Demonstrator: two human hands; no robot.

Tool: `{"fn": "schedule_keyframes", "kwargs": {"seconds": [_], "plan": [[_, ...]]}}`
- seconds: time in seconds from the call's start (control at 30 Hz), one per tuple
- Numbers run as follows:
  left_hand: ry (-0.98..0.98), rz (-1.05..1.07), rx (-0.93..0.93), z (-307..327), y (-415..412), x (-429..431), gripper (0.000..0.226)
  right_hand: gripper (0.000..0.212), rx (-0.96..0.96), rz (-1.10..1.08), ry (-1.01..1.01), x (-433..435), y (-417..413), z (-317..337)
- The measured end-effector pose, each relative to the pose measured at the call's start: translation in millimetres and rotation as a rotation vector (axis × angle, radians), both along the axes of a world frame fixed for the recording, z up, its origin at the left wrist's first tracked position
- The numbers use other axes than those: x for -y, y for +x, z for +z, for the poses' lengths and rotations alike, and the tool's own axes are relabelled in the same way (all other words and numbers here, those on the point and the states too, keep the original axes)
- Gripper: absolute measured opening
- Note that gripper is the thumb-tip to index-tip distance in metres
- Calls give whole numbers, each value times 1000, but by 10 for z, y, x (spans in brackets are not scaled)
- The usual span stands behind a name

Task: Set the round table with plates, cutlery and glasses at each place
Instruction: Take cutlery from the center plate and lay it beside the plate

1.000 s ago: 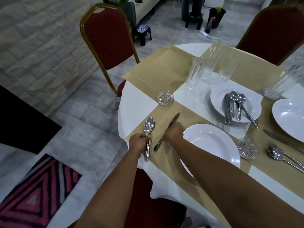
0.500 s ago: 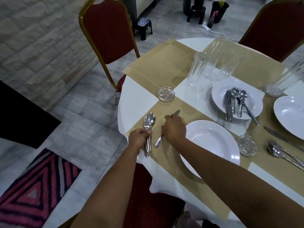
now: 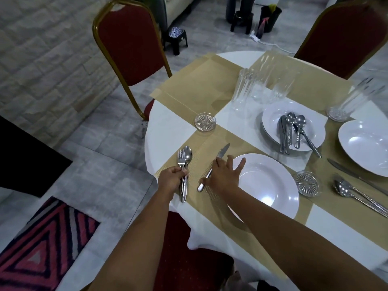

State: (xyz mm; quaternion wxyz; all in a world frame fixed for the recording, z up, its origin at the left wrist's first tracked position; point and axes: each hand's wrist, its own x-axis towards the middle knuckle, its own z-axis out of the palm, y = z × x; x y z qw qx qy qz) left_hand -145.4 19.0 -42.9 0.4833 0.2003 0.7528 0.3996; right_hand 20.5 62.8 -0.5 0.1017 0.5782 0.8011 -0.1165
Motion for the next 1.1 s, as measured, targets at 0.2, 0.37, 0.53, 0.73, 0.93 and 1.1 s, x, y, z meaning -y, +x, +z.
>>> {"fn": "schedule_keyframes", "kwargs": {"seconds": [0.2, 0.37, 0.53, 0.73, 0.93, 1.1], "plan": [[-2, -13, -9, -13, 5, 4, 22, 84, 84, 55, 43, 6, 53, 46], [1, -23, -3, -47, -9, 24, 32, 83, 140, 83, 52, 20, 98, 86], [22, -22, -26, -13, 9, 42, 30, 83, 152, 84, 67, 40, 116, 108], [49, -17, -24, 0, 10, 64, 7, 89, 160, 81, 78, 43, 136, 63], [53, 3, -17, 51, 35, 67, 8, 85, 152, 96, 82, 55, 176, 17], [65, 7, -13, 54, 44, 73, 8, 87, 138, 98, 77, 44, 181, 23]]}}
